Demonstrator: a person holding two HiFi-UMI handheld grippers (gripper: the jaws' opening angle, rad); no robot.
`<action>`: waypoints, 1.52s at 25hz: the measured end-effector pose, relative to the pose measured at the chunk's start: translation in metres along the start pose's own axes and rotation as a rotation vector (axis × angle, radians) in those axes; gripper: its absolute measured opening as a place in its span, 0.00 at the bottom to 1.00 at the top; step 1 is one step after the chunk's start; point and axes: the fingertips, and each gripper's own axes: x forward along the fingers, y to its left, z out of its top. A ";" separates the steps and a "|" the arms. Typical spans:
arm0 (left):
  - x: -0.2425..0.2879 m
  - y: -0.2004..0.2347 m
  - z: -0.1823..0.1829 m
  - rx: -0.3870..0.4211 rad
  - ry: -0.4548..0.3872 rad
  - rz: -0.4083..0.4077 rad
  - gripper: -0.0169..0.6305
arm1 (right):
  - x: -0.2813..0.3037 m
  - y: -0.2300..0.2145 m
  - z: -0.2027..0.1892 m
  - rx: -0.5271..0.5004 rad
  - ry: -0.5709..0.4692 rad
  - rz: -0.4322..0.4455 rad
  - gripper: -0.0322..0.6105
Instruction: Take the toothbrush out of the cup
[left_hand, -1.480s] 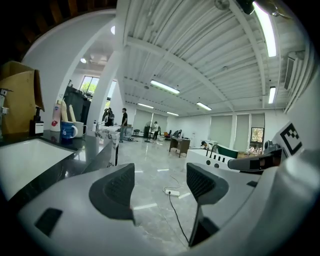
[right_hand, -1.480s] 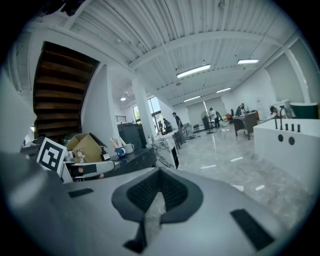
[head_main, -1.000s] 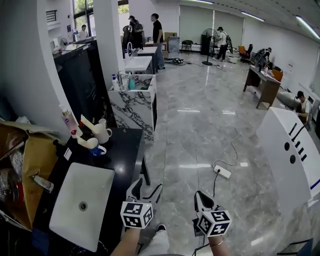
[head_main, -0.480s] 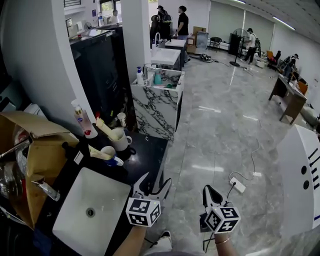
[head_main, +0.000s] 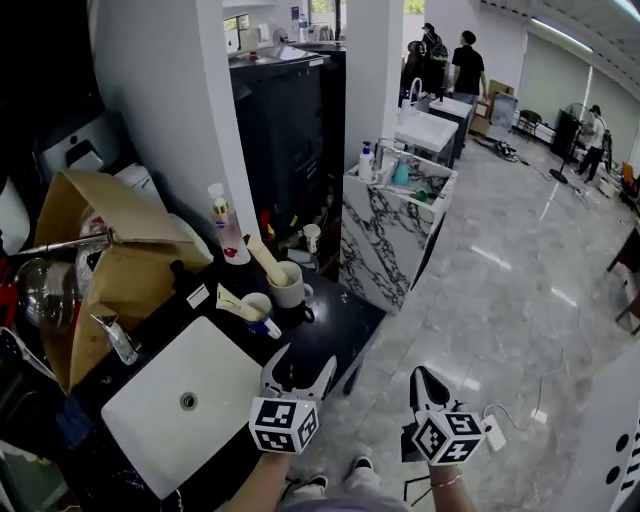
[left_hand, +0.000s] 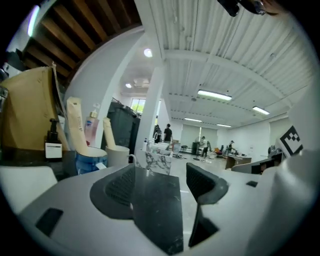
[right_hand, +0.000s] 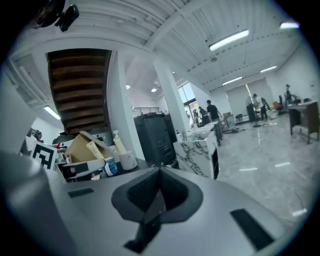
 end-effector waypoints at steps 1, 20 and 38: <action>0.000 0.008 0.004 -0.001 -0.015 0.048 0.51 | 0.010 0.001 0.005 -0.009 0.006 0.037 0.05; -0.042 0.124 0.042 -0.086 -0.137 0.628 0.45 | 0.099 0.057 0.018 -0.059 0.119 0.474 0.05; 0.000 0.173 0.049 -0.121 -0.146 0.651 0.36 | 0.140 0.069 0.009 -0.041 0.161 0.460 0.05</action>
